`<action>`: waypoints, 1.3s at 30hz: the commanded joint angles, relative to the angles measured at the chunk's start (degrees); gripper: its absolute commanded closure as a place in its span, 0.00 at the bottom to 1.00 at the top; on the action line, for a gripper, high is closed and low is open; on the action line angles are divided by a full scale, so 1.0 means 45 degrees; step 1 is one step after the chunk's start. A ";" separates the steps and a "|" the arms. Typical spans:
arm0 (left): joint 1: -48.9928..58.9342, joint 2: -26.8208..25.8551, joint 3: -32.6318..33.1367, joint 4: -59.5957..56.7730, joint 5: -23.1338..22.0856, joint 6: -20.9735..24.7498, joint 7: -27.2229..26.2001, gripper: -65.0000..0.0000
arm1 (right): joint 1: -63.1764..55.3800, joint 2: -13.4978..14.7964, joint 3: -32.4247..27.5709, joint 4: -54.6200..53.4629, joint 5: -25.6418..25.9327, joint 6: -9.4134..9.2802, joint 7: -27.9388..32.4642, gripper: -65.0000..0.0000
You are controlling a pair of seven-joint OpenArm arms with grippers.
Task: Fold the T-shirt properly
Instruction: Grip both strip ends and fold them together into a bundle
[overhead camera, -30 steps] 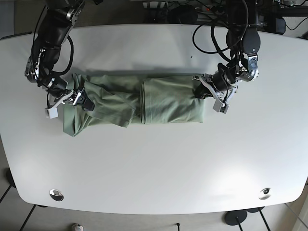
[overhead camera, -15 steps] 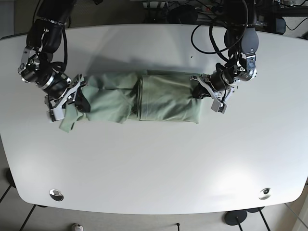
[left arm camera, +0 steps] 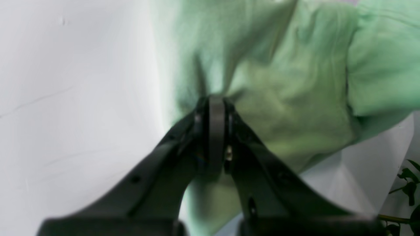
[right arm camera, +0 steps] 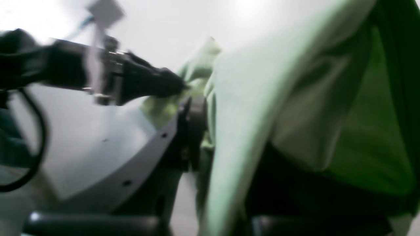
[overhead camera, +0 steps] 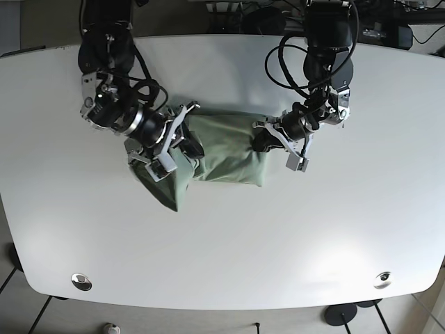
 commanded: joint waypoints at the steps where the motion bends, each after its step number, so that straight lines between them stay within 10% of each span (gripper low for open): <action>1: 0.0079 -0.0029 0.0039 0.0002 0.0566 0.0166 0.0674 1.00 | 0.0352 -0.0671 -0.0198 0.0039 -0.0893 0.0098 0.0367 0.97; 22: 0.0040 -0.0068 0.0039 0.0002 0.0566 0.0166 0.0674 1.00 | 0.2813 -0.2546 -0.1468 -0.6760 -0.2085 -0.0058 0.3239 0.96; 31: -0.0194 -0.0126 -0.0039 0.0353 0.0546 0.0166 0.0713 1.00 | 0.2090 -0.2468 -0.2621 -0.4962 -0.1948 -0.0058 0.3180 0.15; 39: 0.1017 -0.1299 -0.0176 0.3928 0.0546 0.0147 0.0733 1.00 | 0.1446 -0.1687 -0.2621 -0.2579 -0.1929 0.0000 0.3161 0.13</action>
